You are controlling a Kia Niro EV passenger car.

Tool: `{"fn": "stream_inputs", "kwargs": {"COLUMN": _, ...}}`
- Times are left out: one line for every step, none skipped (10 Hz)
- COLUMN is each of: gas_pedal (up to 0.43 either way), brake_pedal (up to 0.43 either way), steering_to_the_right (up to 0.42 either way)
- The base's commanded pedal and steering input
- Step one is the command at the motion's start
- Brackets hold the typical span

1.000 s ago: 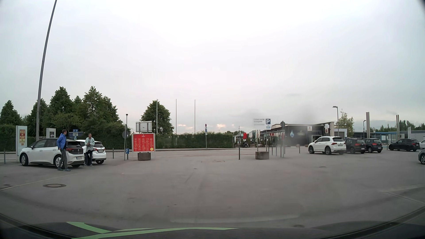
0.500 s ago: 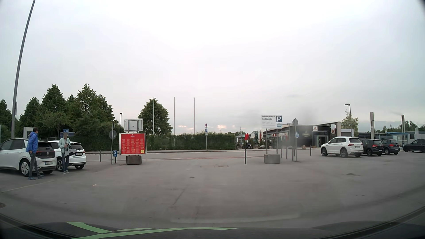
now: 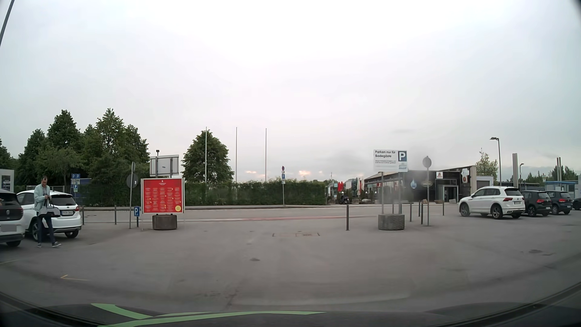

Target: Follow the waypoints while adhering to traffic rules and regulations

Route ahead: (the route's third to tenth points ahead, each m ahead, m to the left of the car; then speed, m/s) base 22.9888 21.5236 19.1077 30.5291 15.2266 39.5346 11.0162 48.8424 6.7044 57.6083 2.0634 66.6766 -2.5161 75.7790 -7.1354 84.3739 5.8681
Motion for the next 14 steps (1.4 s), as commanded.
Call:
{"fn": "stream_inputs", "kwargs": {"gas_pedal": 0.039, "brake_pedal": 0.000, "steering_to_the_right": -0.006}}
{"fn": "stream_inputs", "kwargs": {"gas_pedal": 0.039, "brake_pedal": 0.000, "steering_to_the_right": -0.006}}
{"fn": "stream_inputs", "kwargs": {"gas_pedal": 0.039, "brake_pedal": 0.000, "steering_to_the_right": -0.006}}
{"fn": "stream_inputs", "kwargs": {"gas_pedal": 0.039, "brake_pedal": 0.000, "steering_to_the_right": -0.007}}
{"fn": "stream_inputs", "kwargs": {"gas_pedal": 0.039, "brake_pedal": 0.000, "steering_to_the_right": -0.007}}
{"fn": "stream_inputs", "kwargs": {"gas_pedal": 0.039, "brake_pedal": 0.000, "steering_to_the_right": -0.008}}
{"fn": "stream_inputs", "kwargs": {"gas_pedal": 0.028, "brake_pedal": 0.000, "steering_to_the_right": -0.008}}
{"fn": "stream_inputs", "kwargs": {"gas_pedal": 0.020, "brake_pedal": 0.000, "steering_to_the_right": -0.008}}
{"fn": "stream_inputs", "kwargs": {"gas_pedal": 0.000, "brake_pedal": 0.000, "steering_to_the_right": -0.009}}
{"fn": "stream_inputs", "kwargs": {"gas_pedal": 0.000, "brake_pedal": 0.000, "steering_to_the_right": -0.009}}
{"fn": "stream_inputs", "kwargs": {"gas_pedal": 0.000, "brake_pedal": 0.000, "steering_to_the_right": -0.010}}
{"fn": "stream_inputs", "kwargs": {"gas_pedal": 0.000, "brake_pedal": 0.000, "steering_to_the_right": -0.010}}
{"fn": "stream_inputs", "kwargs": {"gas_pedal": 0.000, "brake_pedal": 0.000, "steering_to_the_right": -0.009}}
{"fn": "stream_inputs", "kwargs": {"gas_pedal": 0.000, "brake_pedal": 0.000, "steering_to_the_right": -0.009}}
